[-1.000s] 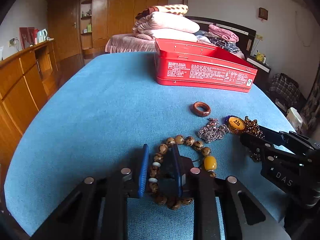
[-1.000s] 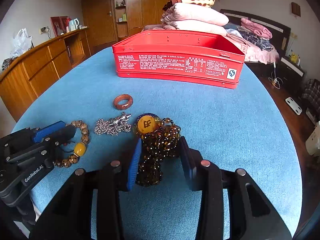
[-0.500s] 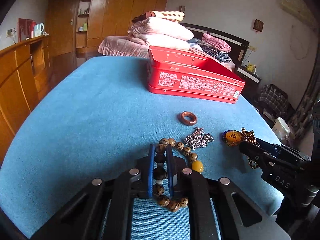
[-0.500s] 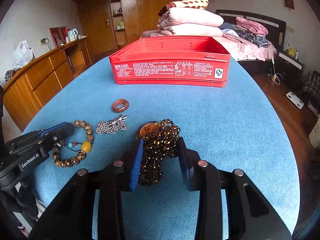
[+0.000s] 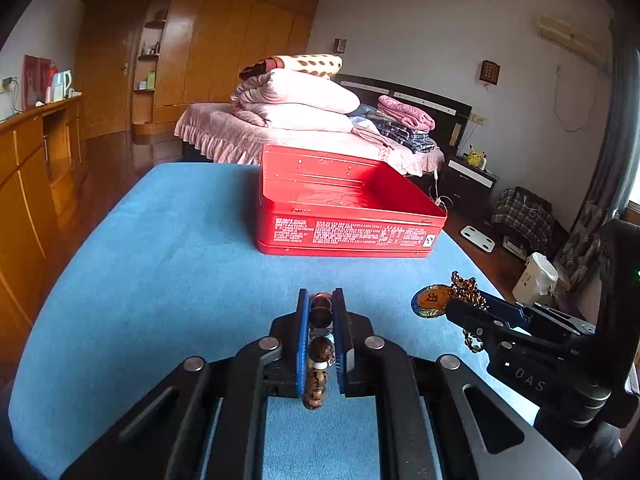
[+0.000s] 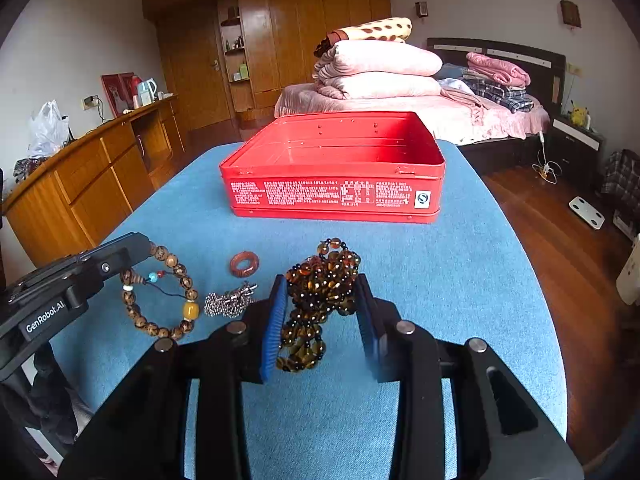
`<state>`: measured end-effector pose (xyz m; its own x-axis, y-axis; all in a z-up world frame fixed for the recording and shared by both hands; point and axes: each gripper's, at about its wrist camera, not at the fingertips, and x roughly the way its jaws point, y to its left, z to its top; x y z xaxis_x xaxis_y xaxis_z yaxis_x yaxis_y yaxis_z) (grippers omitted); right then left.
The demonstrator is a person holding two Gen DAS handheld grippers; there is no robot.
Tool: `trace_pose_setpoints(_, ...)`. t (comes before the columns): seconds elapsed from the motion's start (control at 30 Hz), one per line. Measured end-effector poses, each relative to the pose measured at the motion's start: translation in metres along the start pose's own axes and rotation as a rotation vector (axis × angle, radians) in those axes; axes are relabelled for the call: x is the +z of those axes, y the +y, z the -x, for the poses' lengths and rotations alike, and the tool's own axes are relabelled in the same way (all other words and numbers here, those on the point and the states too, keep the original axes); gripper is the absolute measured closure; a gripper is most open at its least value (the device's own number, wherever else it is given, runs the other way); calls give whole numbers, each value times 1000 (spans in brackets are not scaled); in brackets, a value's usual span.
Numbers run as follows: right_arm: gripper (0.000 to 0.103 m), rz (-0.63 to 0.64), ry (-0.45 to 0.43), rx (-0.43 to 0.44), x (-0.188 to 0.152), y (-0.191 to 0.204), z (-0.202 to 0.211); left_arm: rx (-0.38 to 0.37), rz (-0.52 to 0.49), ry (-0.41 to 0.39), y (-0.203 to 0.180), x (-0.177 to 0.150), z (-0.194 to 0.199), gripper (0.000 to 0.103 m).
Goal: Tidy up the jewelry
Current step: 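Carry the bracelet and necklace into the red tin and open both tools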
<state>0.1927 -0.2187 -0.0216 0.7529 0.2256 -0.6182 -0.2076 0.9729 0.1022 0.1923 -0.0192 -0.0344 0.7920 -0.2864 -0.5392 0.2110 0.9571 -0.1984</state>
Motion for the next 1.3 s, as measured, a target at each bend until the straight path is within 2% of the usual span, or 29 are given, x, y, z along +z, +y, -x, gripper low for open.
trace_pose_setpoints(0.27,70,-16,-22,-20,43,-9,-13,-11,-7,-23,-7,47,-19,92)
trace_pose_setpoints(0.47,70,-29,-39,-44,86,-21,-34,-33,8,-85,-6,87,-29,92)
trace_pose_setpoints(0.67,70,-49,-27,-61,115,-33,-67,-60,41,-133,-1,117,-52,92)
trace_pose_setpoints(0.97,70,-59,48,-79,130,-35,-129,-33,59,-74,6,124,-123,92)
trace_pose_setpoints(1.07,65,-57,73,-84,129,-38,-138,-33,63,-42,10,122,-142,92)
trace_pose_setpoints(1.2,61,-71,50,-97,130,-42,-134,-27,95,-19,17,120,-148,91)
trace_pose_setpoints(1.23,61,-76,47,-95,129,-43,-132,-20,91,-25,16,119,-146,87)
trace_pose_setpoints(1.3,59,-87,42,-85,127,-44,-128,4,74,-36,15,117,-140,72)
